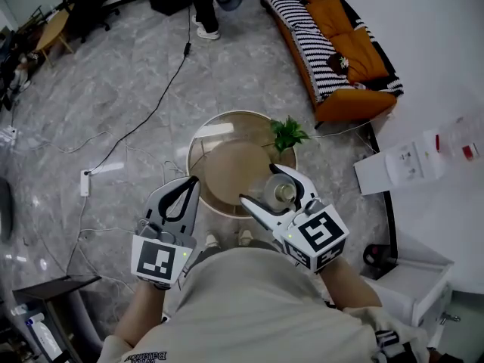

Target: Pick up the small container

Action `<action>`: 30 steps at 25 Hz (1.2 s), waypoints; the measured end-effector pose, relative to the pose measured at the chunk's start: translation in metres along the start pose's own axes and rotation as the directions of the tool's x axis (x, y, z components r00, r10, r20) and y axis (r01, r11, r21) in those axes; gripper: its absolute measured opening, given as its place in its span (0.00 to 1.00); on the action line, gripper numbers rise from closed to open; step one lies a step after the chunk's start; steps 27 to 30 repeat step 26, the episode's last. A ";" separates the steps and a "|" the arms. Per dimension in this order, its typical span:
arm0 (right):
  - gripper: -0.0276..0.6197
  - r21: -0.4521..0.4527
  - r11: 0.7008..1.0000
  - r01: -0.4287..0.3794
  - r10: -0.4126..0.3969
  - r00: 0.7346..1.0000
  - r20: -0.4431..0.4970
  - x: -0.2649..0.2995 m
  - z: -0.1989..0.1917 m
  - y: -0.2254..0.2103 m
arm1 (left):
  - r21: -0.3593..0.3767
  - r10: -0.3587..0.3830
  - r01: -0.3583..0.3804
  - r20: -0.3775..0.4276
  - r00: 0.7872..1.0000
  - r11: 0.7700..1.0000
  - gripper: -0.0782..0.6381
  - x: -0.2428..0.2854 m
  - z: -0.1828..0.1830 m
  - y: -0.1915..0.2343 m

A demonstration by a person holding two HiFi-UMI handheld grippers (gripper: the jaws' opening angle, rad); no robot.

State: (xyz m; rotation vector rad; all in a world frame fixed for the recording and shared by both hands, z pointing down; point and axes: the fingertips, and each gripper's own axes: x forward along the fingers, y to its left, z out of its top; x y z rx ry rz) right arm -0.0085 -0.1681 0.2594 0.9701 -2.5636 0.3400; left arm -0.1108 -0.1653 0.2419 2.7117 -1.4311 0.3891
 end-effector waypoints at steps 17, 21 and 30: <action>0.55 0.001 0.998 -0.056 0.056 0.998 -0.003 0.012 0.003 -0.007 | -0.043 0.031 -0.031 -0.008 0.999 0.999 0.12 0.005 0.005 0.007; 0.55 -0.003 0.998 -0.065 0.065 0.998 -0.003 0.012 0.002 -0.005 | -0.034 0.046 -0.046 -0.013 0.999 0.998 0.12 -0.002 0.005 0.005; 0.55 -0.013 0.997 -0.078 0.078 0.997 -0.001 0.007 0.003 -0.006 | -0.035 0.063 -0.064 -0.020 0.998 0.997 0.12 -0.007 0.005 0.000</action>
